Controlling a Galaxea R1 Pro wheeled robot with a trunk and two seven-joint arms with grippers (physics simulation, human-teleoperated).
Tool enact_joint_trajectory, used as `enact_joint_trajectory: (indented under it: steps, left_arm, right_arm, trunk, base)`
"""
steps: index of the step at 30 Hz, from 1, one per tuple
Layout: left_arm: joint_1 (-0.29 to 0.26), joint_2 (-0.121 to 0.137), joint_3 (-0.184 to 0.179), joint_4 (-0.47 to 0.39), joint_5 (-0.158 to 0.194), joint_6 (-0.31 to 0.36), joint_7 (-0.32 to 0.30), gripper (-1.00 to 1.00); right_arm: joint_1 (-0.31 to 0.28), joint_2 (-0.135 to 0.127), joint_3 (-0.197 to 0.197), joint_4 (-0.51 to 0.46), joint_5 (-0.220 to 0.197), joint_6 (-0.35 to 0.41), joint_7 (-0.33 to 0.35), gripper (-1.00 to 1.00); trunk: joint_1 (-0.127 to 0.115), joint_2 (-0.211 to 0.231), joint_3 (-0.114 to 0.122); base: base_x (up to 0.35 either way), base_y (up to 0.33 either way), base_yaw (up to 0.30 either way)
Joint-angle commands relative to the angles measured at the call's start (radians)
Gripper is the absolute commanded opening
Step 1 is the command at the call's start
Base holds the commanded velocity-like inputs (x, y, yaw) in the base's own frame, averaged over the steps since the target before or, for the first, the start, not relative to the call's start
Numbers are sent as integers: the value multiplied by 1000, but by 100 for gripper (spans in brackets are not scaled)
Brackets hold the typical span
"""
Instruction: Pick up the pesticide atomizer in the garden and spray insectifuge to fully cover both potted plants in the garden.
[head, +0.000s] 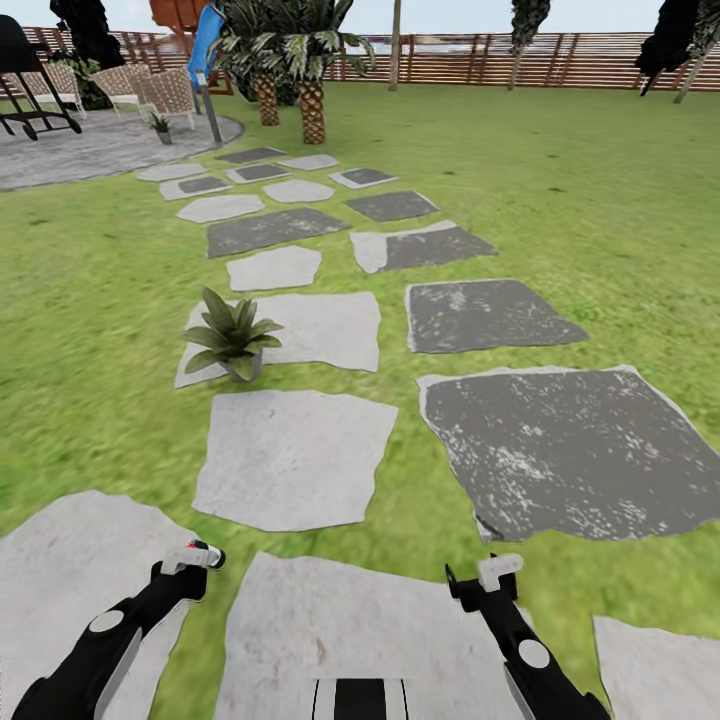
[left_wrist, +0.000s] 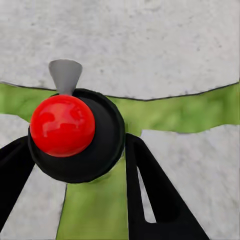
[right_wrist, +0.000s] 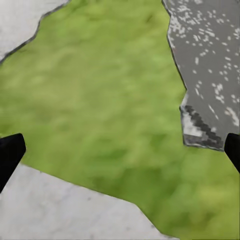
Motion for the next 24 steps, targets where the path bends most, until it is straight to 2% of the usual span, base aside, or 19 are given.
enact_joint_trajectory:
  steps: [1,24]
  left_arm:
    - [-1,-1,3,1,-2,-2,-6,-100]
    - [-1,-1,6,1,-2,-2,-6,-100]
  right_arm:
    - [0,-1,1,-1,4,-2,2,100]
    - [0,-1,2,0,4,-2,5,100]
  trunk:
    - [0,0,-1]
    - [0,0,-1]
  base:
    - [231,241,1]
    - [194,248,0]
